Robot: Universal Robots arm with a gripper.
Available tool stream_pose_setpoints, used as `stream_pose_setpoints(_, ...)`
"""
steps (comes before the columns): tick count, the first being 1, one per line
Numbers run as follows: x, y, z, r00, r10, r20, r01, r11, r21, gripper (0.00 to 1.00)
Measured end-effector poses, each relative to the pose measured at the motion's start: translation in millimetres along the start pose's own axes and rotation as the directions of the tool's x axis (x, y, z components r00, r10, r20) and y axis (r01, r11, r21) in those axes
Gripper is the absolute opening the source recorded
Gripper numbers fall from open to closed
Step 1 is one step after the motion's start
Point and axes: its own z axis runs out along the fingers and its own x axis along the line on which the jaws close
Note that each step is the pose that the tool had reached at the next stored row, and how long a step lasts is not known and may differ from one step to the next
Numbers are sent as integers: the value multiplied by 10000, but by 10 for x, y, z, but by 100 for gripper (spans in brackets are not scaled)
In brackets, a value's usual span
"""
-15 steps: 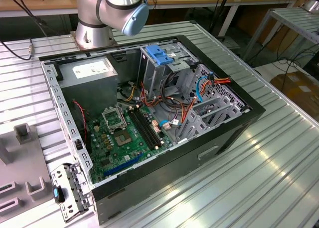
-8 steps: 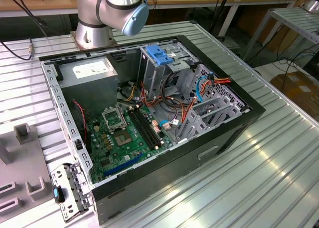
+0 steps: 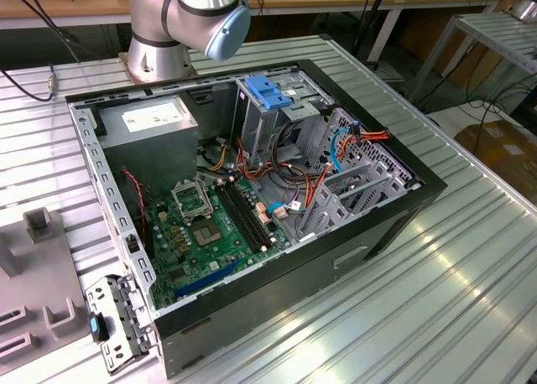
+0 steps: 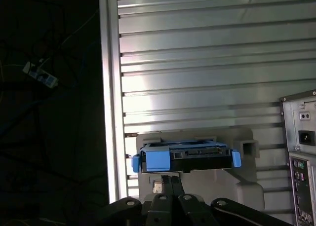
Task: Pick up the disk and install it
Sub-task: 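Pick up the disk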
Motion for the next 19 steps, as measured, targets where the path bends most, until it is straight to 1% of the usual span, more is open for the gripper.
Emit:
stream_pose_setpoints(4,0,0,0,9992,-395,-25,395,9992,14,11)
stream_pose_setpoints(7,0,0,0,9974,-725,-47,725,9974,25,11)
stream_pose_setpoints(8,-1,0,0,9963,-852,-55,852,9964,28,11)
stream_pose_setpoints(10,-1,0,0,9923,-1235,-81,1235,9923,41,11)
stream_pose_setpoints(12,0,0,0,9857,-1680,-111,1681,9858,54,11)
stream_pose_setpoints(13,0,0,0,9832,-1823,-122,1824,9832,57,11)
stream_pose_setpoints(15,0,0,0,9758,-2181,-146,2183,9759,65,11)
stream_pose_setpoints(16,0,0,0,9712,-2376,-161,2377,9713,70,11)
stream_pose_setpoints(17,0,0,0,9675,-2524,-171,2526,9675,73,11)
stream_pose_setpoints(18,0,0,0,9613,-2749,-188,2751,9614,78,11)
stream_pose_setpoints(19,0,0,0,9560,-2927,-201,2929,9561,82,11)
